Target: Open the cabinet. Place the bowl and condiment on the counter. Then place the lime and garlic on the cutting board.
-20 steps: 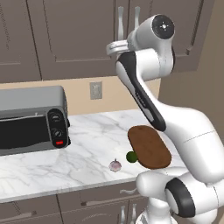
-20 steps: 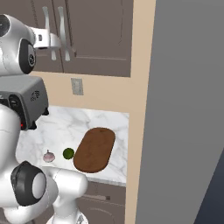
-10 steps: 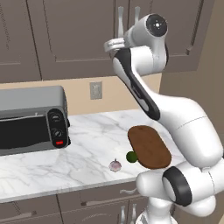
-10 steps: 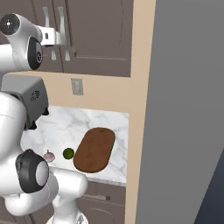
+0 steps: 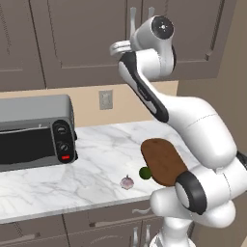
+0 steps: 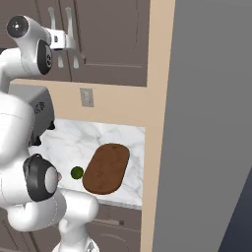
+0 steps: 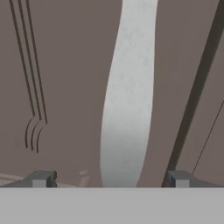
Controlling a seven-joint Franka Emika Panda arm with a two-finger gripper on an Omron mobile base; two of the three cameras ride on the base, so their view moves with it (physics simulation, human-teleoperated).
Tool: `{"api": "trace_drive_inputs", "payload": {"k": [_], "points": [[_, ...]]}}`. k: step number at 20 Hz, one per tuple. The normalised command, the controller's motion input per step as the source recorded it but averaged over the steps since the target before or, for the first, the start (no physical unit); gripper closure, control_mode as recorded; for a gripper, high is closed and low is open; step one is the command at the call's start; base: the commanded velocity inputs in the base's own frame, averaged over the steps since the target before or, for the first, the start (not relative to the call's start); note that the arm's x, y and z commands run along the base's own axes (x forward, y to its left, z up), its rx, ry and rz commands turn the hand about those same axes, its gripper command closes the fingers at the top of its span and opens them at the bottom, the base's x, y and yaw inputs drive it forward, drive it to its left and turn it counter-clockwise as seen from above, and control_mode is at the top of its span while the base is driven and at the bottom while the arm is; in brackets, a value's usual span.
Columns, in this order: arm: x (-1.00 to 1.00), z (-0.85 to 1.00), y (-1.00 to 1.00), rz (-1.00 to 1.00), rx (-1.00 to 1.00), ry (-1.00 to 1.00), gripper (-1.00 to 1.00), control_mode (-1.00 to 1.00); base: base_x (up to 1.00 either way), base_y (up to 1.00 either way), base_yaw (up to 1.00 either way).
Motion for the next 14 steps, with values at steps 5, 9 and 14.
{"api": "trace_drive_inputs", "payload": {"k": [5, 9, 14], "points": [[0.45, -0.20, 0.06, 0.00, 0.00, 0.00, -1.00, -1.00, 0.00, 0.00, 0.00], [0.52, -0.36, 0.01, 0.00, 0.00, 0.00, -1.00, -1.00, 0.00, 0.00, 0.00], [0.62, -0.63, 0.00, 0.04, 0.00, -0.04, 1.00, -1.00, 0.00, 0.00, 0.00]]}}
